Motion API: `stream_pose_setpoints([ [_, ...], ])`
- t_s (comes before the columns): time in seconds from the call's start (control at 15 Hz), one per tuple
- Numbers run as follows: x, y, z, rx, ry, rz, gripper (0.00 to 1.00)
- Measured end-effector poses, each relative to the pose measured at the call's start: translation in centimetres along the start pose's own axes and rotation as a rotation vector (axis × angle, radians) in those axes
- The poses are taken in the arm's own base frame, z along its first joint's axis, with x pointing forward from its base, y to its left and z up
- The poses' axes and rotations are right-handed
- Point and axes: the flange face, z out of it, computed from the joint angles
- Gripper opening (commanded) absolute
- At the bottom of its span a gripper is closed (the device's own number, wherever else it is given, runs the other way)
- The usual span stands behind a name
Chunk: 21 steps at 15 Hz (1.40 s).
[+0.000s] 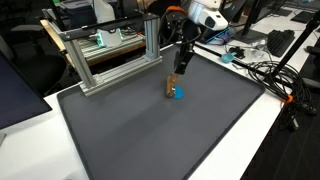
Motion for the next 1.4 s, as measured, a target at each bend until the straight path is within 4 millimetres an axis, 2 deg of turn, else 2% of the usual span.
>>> stream_pose_setpoints([
  [1.4,-0.28,-0.03,0.26,0.001,-0.024,-0.005,0.22],
])
